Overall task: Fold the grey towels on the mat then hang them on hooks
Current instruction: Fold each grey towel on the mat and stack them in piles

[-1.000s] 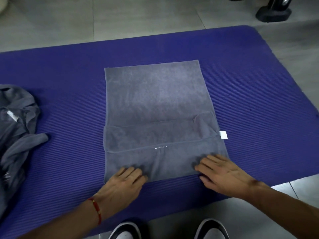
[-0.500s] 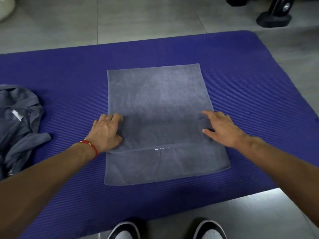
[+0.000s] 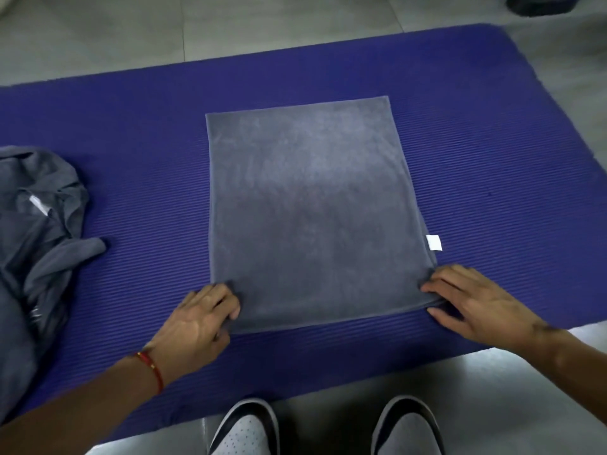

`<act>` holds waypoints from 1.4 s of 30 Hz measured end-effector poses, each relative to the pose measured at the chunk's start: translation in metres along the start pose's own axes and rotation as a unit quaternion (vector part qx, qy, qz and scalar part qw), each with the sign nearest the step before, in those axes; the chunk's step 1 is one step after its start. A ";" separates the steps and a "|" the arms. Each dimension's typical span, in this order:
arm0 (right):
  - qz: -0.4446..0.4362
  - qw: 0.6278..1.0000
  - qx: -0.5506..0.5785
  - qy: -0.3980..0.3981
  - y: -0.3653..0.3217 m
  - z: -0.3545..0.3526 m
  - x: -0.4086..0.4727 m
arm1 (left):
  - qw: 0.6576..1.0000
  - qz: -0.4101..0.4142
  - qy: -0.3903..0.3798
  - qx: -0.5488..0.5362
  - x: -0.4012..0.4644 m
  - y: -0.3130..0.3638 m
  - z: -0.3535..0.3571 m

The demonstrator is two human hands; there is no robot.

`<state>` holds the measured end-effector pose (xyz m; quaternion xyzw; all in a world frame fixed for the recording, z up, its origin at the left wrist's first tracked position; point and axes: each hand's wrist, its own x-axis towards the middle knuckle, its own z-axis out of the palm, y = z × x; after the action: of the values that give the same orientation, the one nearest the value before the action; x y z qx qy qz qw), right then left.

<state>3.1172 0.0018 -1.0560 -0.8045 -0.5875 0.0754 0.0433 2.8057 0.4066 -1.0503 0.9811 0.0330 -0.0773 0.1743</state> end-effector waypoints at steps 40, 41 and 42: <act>0.376 0.813 0.443 0.022 -0.046 -0.073 -0.010 | 0.759 -0.374 0.023 -0.533 -0.031 0.047 -0.034; 0.377 0.816 0.437 0.029 -0.048 -0.071 -0.014 | 0.766 -0.381 0.018 -0.518 -0.037 0.052 -0.031; 0.376 0.825 0.420 0.039 -0.047 -0.069 -0.013 | 0.764 -0.379 0.024 -0.522 -0.037 0.054 -0.033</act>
<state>3.0811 0.0052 -0.9792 -0.8695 -0.1488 0.2934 0.3683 2.7789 0.3664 -0.9959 0.6477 0.4416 -0.0848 0.6150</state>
